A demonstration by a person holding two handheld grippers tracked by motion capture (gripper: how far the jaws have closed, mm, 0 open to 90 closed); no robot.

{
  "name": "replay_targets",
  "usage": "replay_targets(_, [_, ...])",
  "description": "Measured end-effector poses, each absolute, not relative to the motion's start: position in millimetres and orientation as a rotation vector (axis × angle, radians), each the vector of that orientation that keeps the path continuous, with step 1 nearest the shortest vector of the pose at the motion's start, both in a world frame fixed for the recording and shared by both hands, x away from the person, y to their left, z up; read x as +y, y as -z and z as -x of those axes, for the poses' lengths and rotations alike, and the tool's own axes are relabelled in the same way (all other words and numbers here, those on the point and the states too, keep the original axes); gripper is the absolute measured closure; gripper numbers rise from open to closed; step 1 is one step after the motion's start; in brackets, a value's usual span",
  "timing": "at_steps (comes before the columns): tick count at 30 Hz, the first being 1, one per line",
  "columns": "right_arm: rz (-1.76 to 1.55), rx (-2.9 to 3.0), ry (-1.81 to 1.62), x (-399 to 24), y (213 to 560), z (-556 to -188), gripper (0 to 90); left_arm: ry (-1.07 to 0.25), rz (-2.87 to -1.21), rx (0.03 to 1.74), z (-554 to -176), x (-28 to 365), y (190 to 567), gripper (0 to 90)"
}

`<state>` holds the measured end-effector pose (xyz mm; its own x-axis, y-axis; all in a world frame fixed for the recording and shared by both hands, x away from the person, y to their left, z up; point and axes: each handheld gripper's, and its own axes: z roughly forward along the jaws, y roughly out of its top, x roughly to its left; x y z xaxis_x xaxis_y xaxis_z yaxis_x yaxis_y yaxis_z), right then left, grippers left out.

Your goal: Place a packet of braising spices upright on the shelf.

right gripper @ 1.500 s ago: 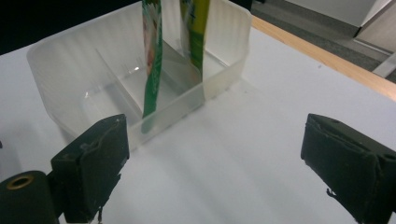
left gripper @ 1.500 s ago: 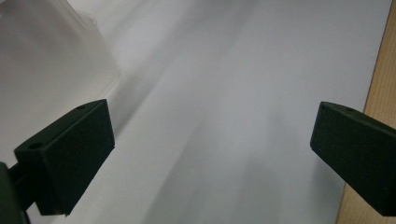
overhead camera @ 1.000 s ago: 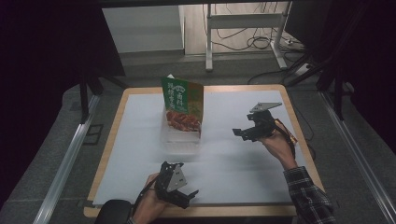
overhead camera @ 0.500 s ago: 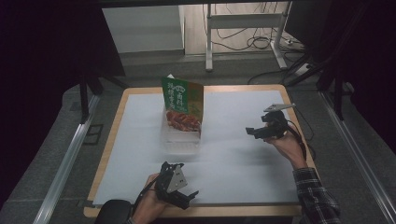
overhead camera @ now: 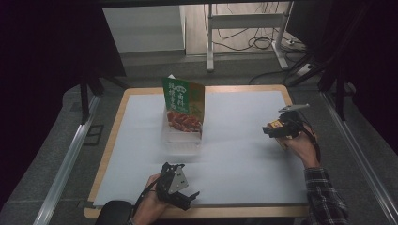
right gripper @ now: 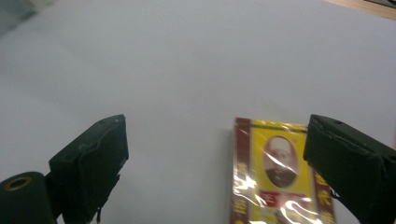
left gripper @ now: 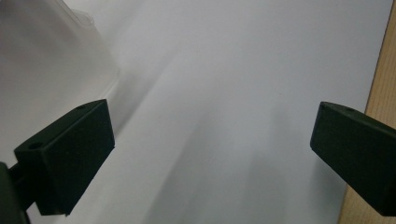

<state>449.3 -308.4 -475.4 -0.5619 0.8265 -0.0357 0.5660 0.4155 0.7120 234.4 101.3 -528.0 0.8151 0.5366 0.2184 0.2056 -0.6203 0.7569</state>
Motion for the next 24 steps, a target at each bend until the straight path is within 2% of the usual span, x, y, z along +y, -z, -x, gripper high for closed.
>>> replay_targets(21, [-1.28, 2.304, -0.743, -335.4, 505.8, -455.8, 21.5, -0.554, -2.232, 0.538, -233.9, 100.7, 528.0, 0.0])
replay_targets(24, [-1.287, 2.316, -0.713, -334.6, 508.1, -455.1, 28.3, -0.554, -2.233, 0.537, -233.9, 100.7, 528.0, 0.0])
